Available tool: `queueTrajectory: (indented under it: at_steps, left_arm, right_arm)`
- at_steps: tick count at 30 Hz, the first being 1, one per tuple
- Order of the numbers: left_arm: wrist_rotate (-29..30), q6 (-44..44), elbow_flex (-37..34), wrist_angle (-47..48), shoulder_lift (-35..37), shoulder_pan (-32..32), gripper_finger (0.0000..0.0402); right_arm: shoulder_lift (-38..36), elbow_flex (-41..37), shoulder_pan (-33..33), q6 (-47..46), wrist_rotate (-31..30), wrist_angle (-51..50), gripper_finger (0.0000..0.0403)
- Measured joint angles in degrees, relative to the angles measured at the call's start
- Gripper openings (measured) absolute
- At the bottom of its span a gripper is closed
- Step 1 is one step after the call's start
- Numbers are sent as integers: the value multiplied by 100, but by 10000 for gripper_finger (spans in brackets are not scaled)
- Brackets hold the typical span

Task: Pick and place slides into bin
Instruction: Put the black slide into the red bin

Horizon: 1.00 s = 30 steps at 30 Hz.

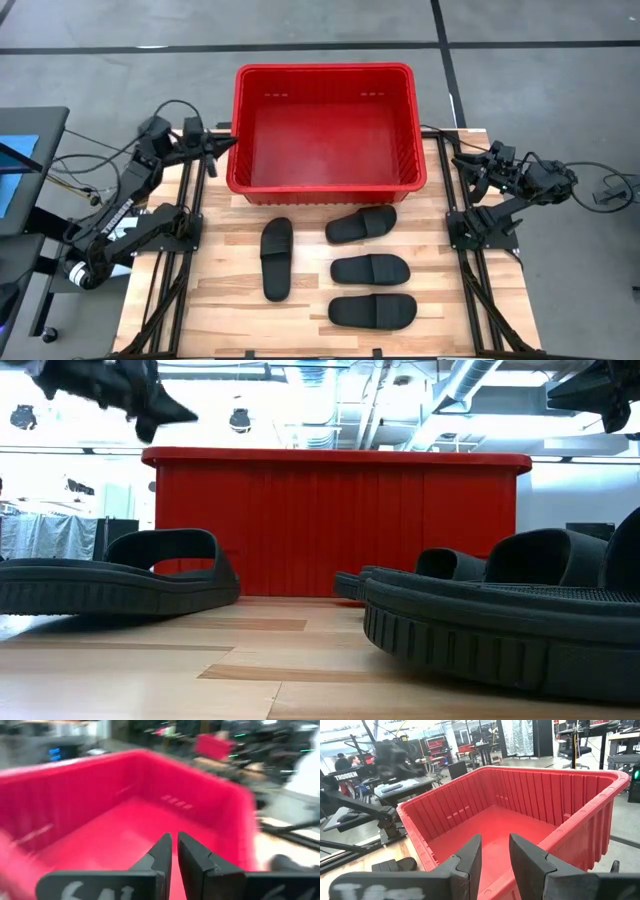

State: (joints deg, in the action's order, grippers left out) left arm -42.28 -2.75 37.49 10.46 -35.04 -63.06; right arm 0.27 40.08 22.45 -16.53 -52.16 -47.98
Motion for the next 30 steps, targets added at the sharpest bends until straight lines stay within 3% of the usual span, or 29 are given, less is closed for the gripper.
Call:
queueTrajectory:
  at_steps: [3,11,16,20,24,30]
  left_arm:
    - [-509,-6,635,316,140,31,20]
    - [-1085,124,2188,2109,336,349,20]
    - [-1088,602,2682,3691,331,543,20]
    - [-725,753,2733,4475,330,648,20]
    - [-540,720,2687,4462,329,747,20]
    - [-666,-34,2368,3258,314,1023,20]
  right_arm:
    - [-2,0,1,0,0,1,91]
    - [0,1,1,2,0,0,91]
    - [-1,0,1,1,1,1,91]
    - [0,0,1,0,0,0,91]
    - [-1,0,1,1,2,0,91]
    - [-1,0,1,0,1,-1,91]
